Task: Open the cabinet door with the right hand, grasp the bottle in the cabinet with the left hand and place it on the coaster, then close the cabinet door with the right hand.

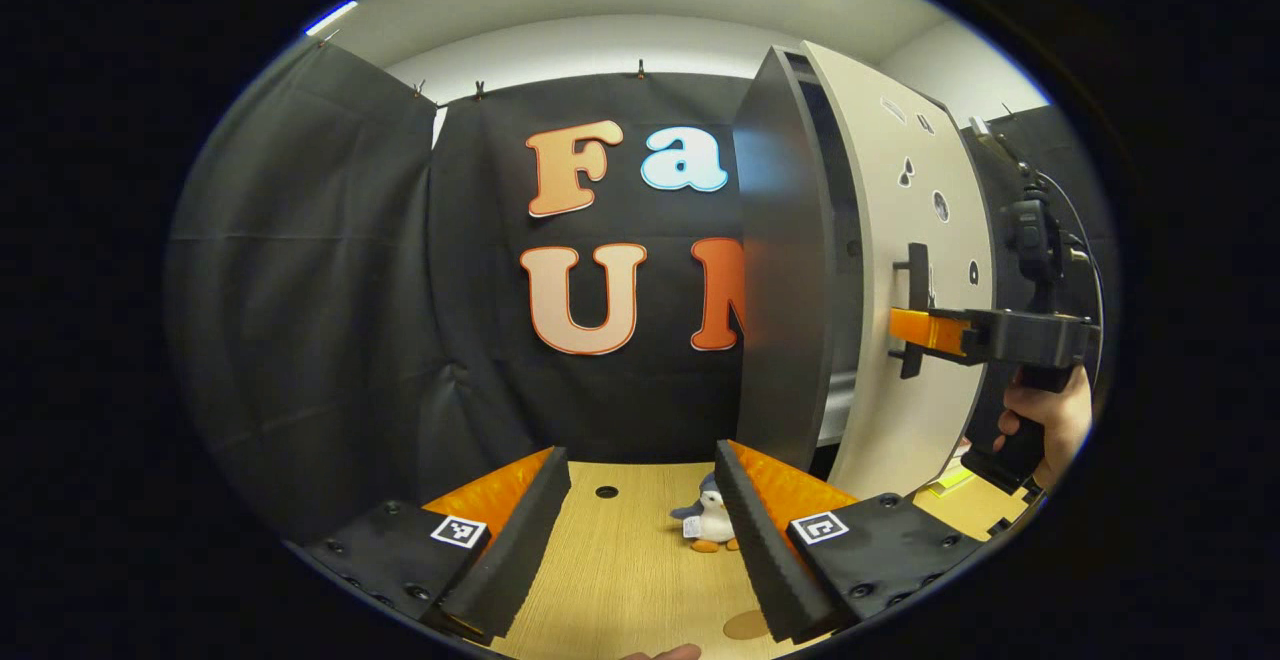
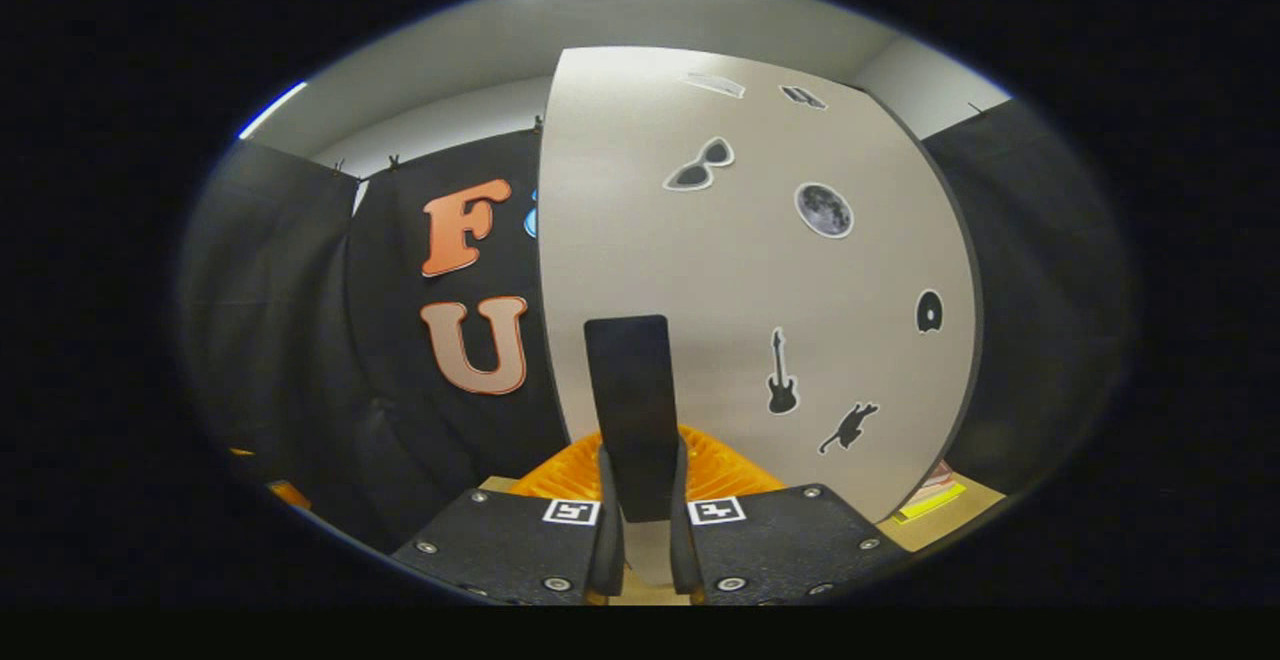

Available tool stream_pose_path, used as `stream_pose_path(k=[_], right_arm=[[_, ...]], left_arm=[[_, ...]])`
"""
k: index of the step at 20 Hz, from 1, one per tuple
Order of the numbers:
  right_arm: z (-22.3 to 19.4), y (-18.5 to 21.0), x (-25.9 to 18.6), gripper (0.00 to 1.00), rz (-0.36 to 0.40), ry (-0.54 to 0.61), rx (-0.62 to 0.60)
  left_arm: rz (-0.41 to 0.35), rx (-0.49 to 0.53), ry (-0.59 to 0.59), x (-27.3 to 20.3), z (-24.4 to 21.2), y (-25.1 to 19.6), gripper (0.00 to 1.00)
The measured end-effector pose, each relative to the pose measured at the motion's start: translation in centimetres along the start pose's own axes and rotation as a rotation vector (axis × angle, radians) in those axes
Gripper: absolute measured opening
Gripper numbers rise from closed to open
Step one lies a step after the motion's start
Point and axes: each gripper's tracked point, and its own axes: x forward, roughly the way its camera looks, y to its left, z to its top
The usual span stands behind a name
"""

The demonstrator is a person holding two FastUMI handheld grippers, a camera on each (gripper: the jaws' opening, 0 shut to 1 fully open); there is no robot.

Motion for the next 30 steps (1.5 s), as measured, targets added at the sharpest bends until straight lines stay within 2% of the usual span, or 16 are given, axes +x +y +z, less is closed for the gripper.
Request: stream_pose_path(k=[5,9,13,16,20,22,24,25,28,29,30], right_arm=[[0.1,-1.4,-4.3,0.18,-0.010,-0.015,0.032],[-0.1,-5.4,-11.6,0.15,-0.006,-0.014,0.056],[-0.3,-9.6,-17.2,0.17,-0.004,-0.002,0.050],[0.2,-9.6,-16.5,0.18,0.004,0.002,0.050],[0.2,-11.2,-17.9,0.14,0.019,0.010,0.036],[0.1,-12.0,-18.6,0.17,0.014,0.008,0.041],[0.2,-13.3,-19.3,0.14,-0.004,0.002,0.030],[0.2,-14.0,-19.8,0.19,-0.014,0.002,0.030],[0.4,-16.6,-21.0,0.17,-0.055,-0.001,0.014],[0.5,-17.7,-21.3,0.11,-0.076,-0.007,0.011],[0.8,-18.9,-21.8,0.11,-0.095,-0.009,0.020]], left_arm=[[0.013,0.012,-0.028,-2.1,1.5,-1.7,0.94],[0.017,0.006,-0.038,-4.0,1.7,-3.7,0.94],[0.019,-0.022,-0.021,-5.3,1.1,-5.5,0.94],[0.025,-0.033,-0.017,-6.0,1.2,-6.8,0.96],[0.024,-0.031,-0.033,-6.8,1.8,-8.6,0.95],[0.024,-0.027,-0.044,-7.1,2.1,-9.2,0.95],[0.025,-0.029,-0.043,-7.3,2.0,-9.7,0.96],[0.023,-0.029,-0.037,-7.4,1.8,-10.1,0.96],[0.015,-0.026,-0.031,-7.3,1.8,-11.2,0.96],[0.012,-0.023,-0.030,-7.2,1.8,-11.7,0.96],[0.006,-0.021,-0.030,-7.2,1.9,-12.2,0.96]])
